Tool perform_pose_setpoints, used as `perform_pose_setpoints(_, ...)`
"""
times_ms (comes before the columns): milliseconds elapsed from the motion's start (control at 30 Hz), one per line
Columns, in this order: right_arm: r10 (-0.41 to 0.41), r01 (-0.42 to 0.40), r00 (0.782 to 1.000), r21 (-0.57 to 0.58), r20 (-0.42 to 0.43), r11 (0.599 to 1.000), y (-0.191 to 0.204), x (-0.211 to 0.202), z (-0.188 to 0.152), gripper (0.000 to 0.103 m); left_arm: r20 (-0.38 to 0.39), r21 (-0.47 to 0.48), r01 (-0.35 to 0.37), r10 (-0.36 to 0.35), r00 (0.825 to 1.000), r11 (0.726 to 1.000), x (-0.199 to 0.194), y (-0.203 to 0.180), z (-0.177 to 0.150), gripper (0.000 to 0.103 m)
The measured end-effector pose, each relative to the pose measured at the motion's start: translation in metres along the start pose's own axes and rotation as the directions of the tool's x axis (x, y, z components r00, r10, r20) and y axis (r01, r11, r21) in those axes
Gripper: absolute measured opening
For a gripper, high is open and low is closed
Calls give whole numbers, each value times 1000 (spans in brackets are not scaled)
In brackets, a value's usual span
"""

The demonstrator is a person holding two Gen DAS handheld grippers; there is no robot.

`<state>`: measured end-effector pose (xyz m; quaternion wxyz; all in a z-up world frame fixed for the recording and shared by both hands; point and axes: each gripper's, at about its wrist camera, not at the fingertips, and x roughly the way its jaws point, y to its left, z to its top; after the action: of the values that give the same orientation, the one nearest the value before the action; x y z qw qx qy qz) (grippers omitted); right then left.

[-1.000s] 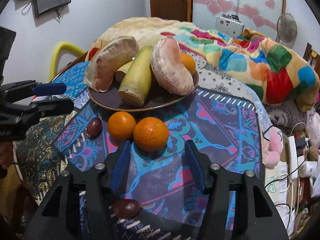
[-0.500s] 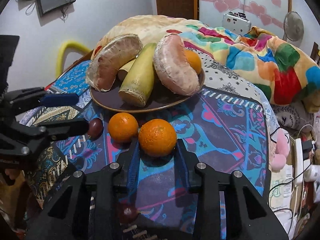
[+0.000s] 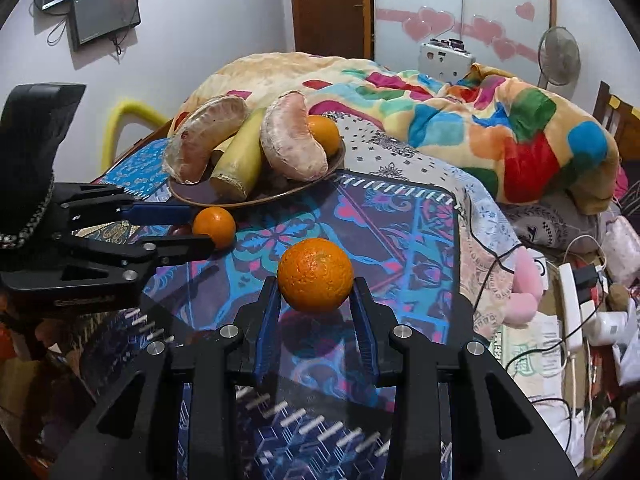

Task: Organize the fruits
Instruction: 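Carry both mandarins onto the purple plate and open both tools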

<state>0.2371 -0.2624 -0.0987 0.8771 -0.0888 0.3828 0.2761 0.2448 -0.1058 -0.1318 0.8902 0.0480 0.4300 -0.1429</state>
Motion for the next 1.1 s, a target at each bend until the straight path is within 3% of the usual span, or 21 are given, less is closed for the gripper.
perform_pose_setpoints(367,20,-20,1000,-2,21,1000,4,-3,2,33,0,-10,-26,26,1000,1000,10,-4,4,33)
perform_pose_setpoints(567,31,-31,999,-3,35,1000,11,-6,8,33,53,-78,8,-4,999,997,-16,16,-2,33)
perform_pose_setpoints(767,49,-48,997,-15,64,999,21,-2,22,33,103,-114,-37,49,994,993,-38,46,7,33)
perform_pose_setpoints(1100,66,-64,996,-41,63,997,34,15,40,33,70,-137,-70,80,994,988,-9,65,15,33)
